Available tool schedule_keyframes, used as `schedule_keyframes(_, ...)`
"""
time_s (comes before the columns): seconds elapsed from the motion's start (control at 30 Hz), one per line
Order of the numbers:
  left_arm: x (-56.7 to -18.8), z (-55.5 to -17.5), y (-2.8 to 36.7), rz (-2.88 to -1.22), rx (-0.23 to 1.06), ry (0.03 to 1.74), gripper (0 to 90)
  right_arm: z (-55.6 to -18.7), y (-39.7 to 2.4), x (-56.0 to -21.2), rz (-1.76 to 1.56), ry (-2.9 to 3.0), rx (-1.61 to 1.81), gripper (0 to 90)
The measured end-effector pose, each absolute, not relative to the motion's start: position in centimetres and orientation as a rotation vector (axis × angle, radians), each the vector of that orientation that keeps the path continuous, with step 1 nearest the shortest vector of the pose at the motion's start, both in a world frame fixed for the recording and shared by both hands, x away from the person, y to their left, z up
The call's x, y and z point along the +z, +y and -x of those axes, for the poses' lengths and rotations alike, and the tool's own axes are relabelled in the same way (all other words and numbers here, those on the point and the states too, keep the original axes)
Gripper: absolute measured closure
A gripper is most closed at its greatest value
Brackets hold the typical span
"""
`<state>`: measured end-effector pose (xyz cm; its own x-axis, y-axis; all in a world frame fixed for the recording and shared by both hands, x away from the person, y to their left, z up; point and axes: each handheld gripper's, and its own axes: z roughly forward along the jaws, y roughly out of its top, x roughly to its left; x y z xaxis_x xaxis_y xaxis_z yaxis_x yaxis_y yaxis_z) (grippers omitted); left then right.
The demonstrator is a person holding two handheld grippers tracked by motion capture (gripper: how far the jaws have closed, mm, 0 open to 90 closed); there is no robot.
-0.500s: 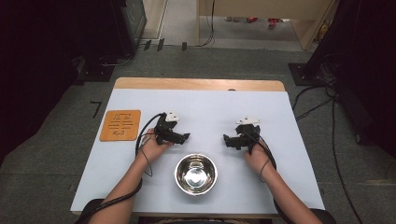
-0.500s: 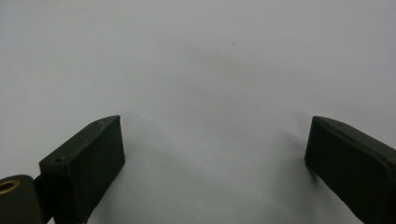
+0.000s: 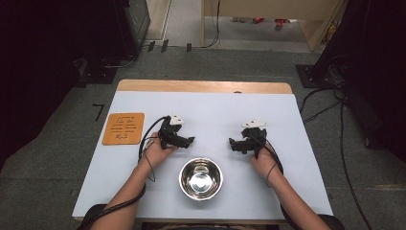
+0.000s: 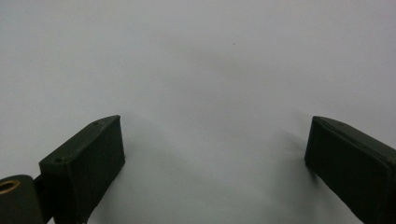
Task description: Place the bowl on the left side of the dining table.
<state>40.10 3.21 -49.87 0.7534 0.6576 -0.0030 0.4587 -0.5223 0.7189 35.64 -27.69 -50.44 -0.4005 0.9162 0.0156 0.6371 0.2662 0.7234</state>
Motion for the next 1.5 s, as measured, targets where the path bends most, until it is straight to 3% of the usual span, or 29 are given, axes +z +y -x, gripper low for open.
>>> schedule_keyframes(1.5,-48.6,-40.8,3.1,-2.306,0.264,0.876,15.4,-35.6,-27.7,-50.4,-1.402,2.135,0.925,4.5)
